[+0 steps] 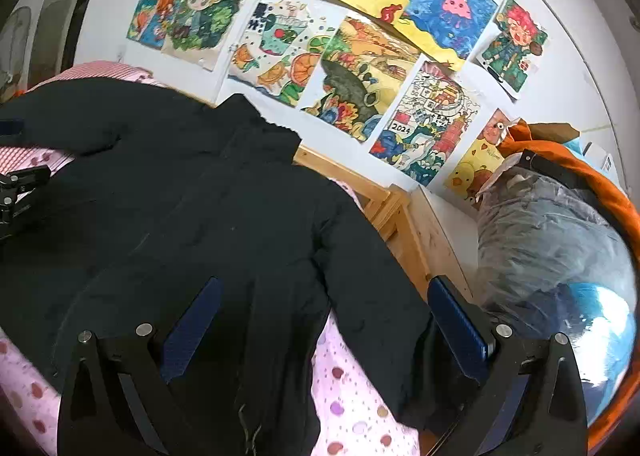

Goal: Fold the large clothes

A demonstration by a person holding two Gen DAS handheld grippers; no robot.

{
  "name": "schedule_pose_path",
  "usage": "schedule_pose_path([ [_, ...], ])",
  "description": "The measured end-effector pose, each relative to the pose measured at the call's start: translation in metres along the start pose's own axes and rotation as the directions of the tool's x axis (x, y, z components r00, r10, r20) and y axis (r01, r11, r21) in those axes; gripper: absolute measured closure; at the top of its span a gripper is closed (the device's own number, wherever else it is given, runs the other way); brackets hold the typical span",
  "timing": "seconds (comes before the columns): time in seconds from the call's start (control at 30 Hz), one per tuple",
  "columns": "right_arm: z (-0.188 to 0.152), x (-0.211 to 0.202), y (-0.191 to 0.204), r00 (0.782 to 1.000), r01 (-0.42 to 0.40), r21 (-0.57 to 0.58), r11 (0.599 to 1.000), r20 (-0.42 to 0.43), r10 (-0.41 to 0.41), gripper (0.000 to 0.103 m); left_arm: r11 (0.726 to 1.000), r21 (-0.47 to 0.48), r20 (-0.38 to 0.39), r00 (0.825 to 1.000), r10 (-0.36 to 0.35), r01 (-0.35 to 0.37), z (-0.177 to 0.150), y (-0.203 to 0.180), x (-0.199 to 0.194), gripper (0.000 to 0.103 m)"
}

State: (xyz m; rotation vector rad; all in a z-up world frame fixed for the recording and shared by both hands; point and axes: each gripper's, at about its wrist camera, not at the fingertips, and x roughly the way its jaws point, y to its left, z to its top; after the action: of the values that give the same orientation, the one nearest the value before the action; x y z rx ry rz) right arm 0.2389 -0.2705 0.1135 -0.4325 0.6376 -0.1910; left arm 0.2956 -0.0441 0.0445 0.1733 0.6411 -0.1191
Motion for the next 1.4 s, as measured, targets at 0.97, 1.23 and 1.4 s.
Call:
schedule_pose_path([
  [0.97, -0.253, 0.13, -0.11, 0.999, 0.036, 0.875, 0.483, -0.045, 0.007, 0.002, 0.955, 0.016, -0.292, 0.915, -0.278, 0.295, -0.003, -0.168, 0.218, 0.0],
  [1.23, -0.238, 0.116, -0.12, 0.985, 0.145, 0.853, 0.502, -0.08, -0.15, 0.069, 0.957, -0.016, -0.252, 0.925, -0.283, 0.288, 0.001, -0.154, 0.197, 0.001],
  [1.4, -0.206, 0.09, -0.116, 0.974, 0.101, 0.739, 0.666, 0.063, -0.218, 0.095, 0.91, -0.096, -0.176, 0.893, -0.414, 0.403, 0.012, -0.13, 0.159, 0.001],
])
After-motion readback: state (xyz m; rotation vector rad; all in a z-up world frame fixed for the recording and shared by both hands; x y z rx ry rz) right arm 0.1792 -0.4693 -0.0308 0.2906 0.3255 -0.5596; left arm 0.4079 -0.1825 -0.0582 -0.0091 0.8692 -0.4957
